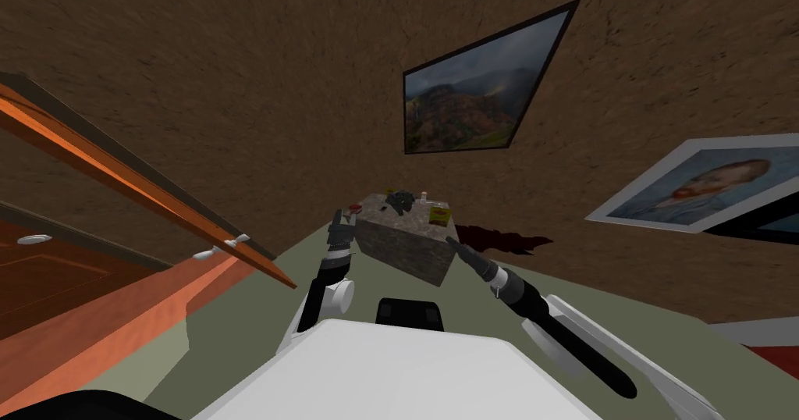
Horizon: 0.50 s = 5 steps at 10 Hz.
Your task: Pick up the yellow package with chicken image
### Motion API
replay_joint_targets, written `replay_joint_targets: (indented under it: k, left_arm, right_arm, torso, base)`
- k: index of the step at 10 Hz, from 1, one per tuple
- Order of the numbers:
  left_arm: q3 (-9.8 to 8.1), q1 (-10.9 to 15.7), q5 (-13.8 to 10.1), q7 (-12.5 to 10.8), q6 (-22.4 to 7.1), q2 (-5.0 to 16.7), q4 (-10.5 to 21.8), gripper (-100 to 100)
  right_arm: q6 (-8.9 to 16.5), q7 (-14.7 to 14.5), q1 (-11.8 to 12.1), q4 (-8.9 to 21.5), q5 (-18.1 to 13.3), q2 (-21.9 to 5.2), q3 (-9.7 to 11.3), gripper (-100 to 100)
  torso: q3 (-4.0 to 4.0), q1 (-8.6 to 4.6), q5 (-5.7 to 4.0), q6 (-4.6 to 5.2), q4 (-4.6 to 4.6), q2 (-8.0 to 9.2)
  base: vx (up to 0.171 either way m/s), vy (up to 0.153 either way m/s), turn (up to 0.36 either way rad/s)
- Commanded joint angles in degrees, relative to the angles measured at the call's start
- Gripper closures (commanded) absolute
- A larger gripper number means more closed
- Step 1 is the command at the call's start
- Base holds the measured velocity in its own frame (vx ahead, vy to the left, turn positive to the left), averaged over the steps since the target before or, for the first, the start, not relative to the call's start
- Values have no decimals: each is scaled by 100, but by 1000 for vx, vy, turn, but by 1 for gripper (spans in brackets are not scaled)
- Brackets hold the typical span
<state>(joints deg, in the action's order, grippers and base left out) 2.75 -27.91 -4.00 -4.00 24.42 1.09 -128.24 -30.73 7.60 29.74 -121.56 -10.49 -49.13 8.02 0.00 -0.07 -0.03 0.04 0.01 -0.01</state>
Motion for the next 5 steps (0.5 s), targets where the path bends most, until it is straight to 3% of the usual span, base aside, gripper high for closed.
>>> replay_joint_targets:
  k: [1, 3, 5]
  left_arm:
    - [0, 0, 0, 0, 0, 0, 0, 0]
    - [0, 0, 0, 0, 0, 0, 0, 0]
    - [0, 0, 0, 0, 0, 0, 0, 0]
  right_arm:
    - [-51, 45, 15, 148, -140, -286, 17, -100]
    - [-97, 86, 42, 284, -274, -652, 31, -100]
    - [-97, 86, 42, 284, -274, -932, 31, -100]
  torso:
    - [0, 0, 0, 0, 0, 0]
    - [0, -2, 0, -2, 0, -1]
    - [-1, -5, -1, -1, 0, -2]
  base:
    - [-11, -11, 122]
    - [-8, -22, 138]
    - [-4, -18, 30]
